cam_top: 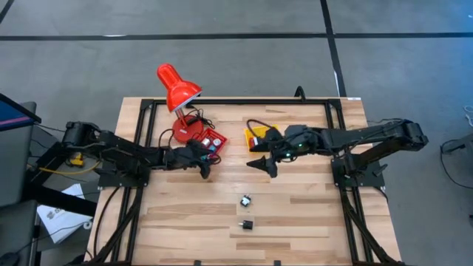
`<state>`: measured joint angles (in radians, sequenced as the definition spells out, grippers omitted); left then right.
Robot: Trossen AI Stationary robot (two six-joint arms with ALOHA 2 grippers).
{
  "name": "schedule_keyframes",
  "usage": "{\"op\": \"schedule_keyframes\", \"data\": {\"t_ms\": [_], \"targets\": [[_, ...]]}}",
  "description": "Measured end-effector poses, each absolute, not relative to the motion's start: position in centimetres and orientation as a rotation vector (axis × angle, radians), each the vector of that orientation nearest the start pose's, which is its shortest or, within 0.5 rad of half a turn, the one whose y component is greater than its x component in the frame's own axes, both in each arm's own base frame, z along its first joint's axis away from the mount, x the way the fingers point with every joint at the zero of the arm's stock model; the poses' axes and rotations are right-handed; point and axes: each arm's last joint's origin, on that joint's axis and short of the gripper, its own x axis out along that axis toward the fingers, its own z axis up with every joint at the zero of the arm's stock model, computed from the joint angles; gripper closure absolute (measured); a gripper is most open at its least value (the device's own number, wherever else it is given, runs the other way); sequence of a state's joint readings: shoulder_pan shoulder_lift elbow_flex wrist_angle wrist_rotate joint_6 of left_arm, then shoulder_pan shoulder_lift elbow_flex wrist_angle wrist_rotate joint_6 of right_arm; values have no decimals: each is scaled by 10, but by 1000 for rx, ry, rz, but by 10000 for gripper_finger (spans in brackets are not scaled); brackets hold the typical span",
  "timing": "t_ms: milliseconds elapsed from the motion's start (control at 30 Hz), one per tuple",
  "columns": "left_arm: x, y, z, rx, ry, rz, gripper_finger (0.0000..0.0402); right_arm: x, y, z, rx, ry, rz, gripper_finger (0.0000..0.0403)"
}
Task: Pick & Place Office items
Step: Put the top black charger adapter into the red bin
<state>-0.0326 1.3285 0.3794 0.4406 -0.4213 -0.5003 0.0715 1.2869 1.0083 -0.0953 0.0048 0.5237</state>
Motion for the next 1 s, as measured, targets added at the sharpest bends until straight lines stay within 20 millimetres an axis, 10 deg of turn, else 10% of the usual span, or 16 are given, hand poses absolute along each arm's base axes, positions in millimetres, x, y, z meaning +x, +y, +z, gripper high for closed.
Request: {"op": "schedule_keyframes", "data": {"t_ms": [1000], "targets": [[221, -67, 227, -143, 137, 196, 137, 354, 67, 204, 425, 622, 59, 85]]}}
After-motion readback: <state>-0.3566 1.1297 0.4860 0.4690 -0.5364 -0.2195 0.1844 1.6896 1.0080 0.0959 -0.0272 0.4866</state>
